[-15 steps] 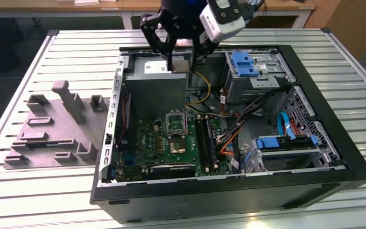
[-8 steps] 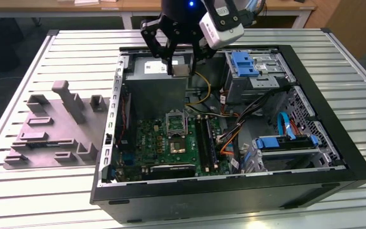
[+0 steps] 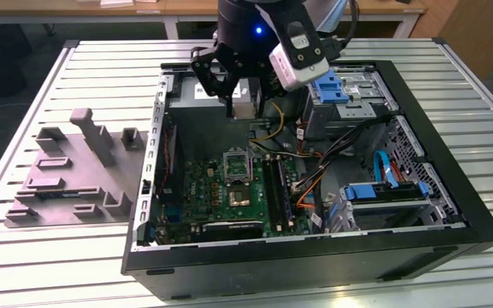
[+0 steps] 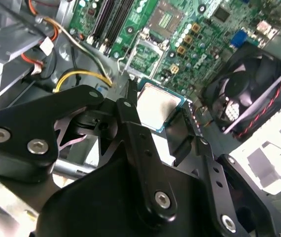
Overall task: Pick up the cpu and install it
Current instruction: 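Place the cpu into insertion slot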
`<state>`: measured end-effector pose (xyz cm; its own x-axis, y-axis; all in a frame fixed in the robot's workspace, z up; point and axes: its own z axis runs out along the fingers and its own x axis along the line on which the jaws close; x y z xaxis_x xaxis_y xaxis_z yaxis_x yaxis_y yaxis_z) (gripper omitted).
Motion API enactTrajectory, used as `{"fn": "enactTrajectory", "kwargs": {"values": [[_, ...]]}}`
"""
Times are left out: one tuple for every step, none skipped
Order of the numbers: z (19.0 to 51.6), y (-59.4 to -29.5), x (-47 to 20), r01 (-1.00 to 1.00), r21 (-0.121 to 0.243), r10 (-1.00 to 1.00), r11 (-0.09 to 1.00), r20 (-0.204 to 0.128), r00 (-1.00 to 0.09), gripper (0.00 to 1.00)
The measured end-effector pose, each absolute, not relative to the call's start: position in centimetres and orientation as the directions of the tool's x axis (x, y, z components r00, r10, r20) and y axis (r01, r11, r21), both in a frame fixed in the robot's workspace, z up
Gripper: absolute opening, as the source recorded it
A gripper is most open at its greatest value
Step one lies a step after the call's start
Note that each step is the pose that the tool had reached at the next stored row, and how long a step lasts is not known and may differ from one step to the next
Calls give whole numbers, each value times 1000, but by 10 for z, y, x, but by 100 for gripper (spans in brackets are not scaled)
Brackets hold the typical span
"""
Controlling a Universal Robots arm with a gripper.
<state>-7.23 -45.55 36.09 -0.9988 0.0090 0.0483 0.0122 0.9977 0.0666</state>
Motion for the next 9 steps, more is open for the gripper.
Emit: {"fn": "enactTrajectory", "kwargs": {"values": [[359, -456, -72, 12, 67, 9, 998, 48, -999, 47], [357, -457, -71, 12, 67, 9, 998, 49, -999, 47], [356, -457, -71, 12, 67, 9, 998, 49, -999, 47], [355, -457, -71, 12, 67, 9, 998, 49, -999, 47], [355, -457, -71, 12, 67, 9, 998, 49, -999, 47], [355, -457, -71, 12, 67, 9, 998, 49, -999, 47], [355, -457, -71, 12, 67, 9, 998, 49, -999, 47], [355, -457, -71, 12, 66, 9, 998, 49, -999, 47], [355, -457, -71, 12, 67, 9, 998, 49, -999, 47]]}}
